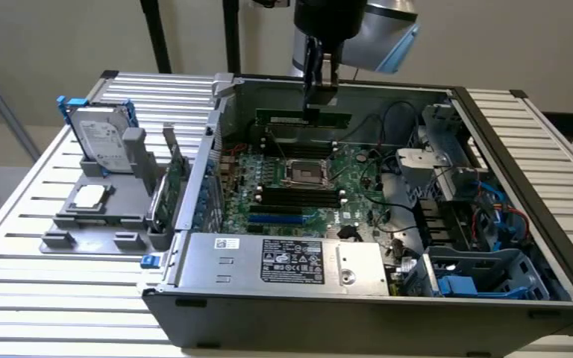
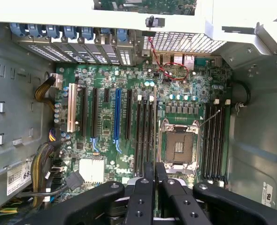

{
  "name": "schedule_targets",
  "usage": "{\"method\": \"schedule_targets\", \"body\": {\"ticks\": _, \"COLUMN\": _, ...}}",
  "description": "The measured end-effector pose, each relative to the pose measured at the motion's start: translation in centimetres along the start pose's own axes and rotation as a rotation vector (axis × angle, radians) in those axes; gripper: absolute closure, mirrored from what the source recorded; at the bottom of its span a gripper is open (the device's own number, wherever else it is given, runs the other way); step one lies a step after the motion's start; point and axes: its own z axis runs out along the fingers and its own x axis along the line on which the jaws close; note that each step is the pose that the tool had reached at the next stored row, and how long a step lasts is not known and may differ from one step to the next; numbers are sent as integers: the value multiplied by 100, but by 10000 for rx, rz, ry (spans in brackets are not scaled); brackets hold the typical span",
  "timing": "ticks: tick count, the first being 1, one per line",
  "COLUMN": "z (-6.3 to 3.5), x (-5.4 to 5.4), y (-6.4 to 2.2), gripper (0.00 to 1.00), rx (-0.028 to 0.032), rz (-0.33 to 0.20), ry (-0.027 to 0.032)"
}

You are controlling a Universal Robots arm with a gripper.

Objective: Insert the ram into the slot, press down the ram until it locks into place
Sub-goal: 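Insert the ram into the slot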

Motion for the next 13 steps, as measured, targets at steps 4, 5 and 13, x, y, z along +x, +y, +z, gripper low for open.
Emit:
{"method": "schedule_targets", "body": {"ticks": 4, "z": 36, "x": 1, "y": -1, "gripper": 87, "rx": -1, "rz": -1, "ry": 2}}
{"method": "schedule_targets", "body": {"ticks": 5, "z": 54, "x": 1, "y": -2, "gripper": 87, "rx": 0, "rz": -1, "ry": 2}}
{"method": "schedule_targets", "body": {"ticks": 13, "z": 199, "x": 4, "y": -18, "gripper": 87, "rx": 0, "rz": -2, "ry": 1}}
